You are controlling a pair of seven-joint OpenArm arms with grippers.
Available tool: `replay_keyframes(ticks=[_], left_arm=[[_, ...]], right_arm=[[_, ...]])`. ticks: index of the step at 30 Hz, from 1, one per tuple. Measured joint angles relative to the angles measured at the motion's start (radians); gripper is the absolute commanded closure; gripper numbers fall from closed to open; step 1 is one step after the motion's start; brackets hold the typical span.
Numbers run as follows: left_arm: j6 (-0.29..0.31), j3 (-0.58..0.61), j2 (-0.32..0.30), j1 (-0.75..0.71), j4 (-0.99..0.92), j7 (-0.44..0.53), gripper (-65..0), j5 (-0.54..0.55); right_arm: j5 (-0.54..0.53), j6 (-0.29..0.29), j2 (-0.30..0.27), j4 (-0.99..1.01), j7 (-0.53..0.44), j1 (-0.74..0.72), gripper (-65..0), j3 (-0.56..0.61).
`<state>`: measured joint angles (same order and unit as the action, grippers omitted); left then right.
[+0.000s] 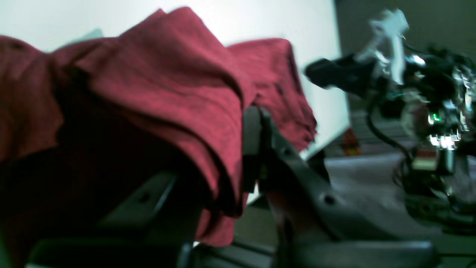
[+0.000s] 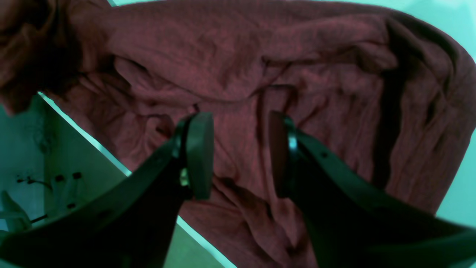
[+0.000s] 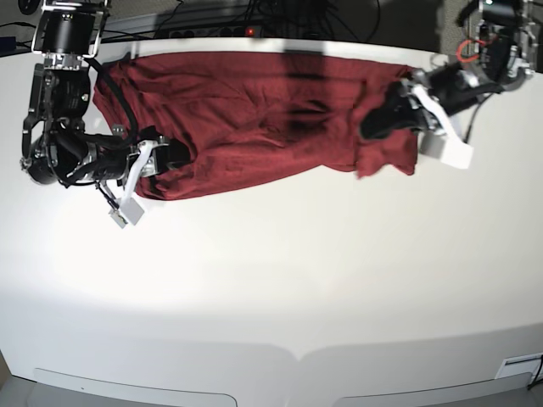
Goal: Fold the T-shirt properly
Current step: 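Fold the shirt's end over toward the right gripper with the left gripper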
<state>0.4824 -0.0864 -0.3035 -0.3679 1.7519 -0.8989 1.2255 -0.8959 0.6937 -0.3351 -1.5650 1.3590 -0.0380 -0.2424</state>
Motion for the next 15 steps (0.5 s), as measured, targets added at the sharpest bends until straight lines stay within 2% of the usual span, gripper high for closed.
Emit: replay_keyframes(ticks=[2,5,9,13,15], left_arm=[[-0.002,0.032,0.031,0.000,0.000,0.015,0.0,-0.034],[-0.038,0.076,0.079,0.003,0.000,0.047,0.0,-0.079],[-0.039,0.151,0.142,0.003,0.000,0.093,0.0,-0.195],[-0.111,0.199,0.185,0.006,0.000,0.182,0.0,-0.338],[-0.118,0.205,0.200,0.017,0.000,0.197,0.0,-0.373]], right_arm=[[0.000,0.000,0.000,0.000,0.000,0.000,-24.6,0.000],[0.000,0.000,0.000,0.000,0.000,0.000,-24.6,0.000],[0.001,0.000,0.000,0.000,0.000,0.000,-24.6,0.000],[0.000,0.000,0.000,0.000,0.000,-0.001,-24.6,0.000],[0.000,0.000,0.000,0.000,0.000,0.000,-24.6,0.000]])
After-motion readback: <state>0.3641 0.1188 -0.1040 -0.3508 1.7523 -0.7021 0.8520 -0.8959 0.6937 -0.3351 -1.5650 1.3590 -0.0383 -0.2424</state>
